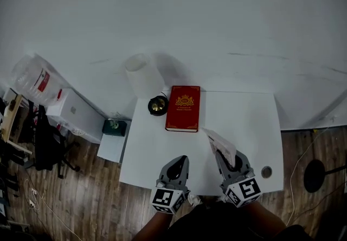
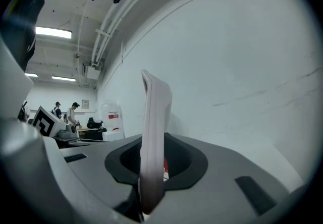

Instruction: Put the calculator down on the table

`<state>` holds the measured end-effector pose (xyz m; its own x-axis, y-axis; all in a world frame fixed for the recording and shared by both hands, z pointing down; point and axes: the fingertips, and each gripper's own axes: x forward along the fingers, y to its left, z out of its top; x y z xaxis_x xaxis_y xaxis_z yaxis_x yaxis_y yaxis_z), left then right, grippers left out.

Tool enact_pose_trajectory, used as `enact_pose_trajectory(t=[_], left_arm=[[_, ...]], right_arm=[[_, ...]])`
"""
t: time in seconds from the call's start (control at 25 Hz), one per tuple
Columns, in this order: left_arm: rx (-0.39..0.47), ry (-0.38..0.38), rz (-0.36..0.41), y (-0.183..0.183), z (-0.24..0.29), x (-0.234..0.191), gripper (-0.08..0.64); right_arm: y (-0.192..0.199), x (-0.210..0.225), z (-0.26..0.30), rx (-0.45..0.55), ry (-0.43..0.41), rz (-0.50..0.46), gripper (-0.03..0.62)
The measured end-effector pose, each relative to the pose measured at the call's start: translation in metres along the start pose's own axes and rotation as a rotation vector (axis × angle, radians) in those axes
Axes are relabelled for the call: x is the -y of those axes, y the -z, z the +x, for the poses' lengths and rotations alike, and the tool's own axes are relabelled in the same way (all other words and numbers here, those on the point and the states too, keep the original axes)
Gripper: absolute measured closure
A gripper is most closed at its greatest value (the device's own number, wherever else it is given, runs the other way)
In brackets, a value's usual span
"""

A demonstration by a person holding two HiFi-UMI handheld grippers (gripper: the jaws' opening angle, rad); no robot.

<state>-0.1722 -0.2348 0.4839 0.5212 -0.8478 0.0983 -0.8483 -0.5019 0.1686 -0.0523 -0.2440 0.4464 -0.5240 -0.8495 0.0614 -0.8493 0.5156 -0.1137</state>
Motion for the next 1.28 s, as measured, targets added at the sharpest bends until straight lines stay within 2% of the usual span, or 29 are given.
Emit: enact_pose_trajectory(t=[0.16, 0.36, 0.6, 0.88, 1.04, 1.28], left_arm=[[-0.029, 0.003, 0.002, 0.013, 0.006, 0.003, 0.540], [-0.083, -0.047, -0.050, 0.033, 0.002, -0.002, 0.540], [-0.115, -0.069, -0.063, 0.057, 0.002, -0.003, 0.540], [-0.166, -0.081, -0.076, 0.084, 0.002, -0.001, 0.540], [-0.186, -0.090, -0.075, 0.093, -0.002, 0.000, 0.540], [-0.191, -0.087, -0.066, 0.096, -0.002, 0.006, 0.540]], right_arm=[[0.029, 0.015, 0.004, -0.075, 0.004, 0.132, 0.503], [0.072, 0.025, 0.004, -0.182, 0.007, 0.310, 0.503], [0.124, 0.038, 0.000, -0.300, 0.026, 0.444, 0.503], [0.167, 0.043, -0.005, -0.400, 0.039, 0.628, 0.503], [0.190, 0.045, -0.008, -0.448, 0.049, 0.704, 0.502], [0.217, 0.050, -0.009, -0.502, 0.072, 0.744, 0.503]])
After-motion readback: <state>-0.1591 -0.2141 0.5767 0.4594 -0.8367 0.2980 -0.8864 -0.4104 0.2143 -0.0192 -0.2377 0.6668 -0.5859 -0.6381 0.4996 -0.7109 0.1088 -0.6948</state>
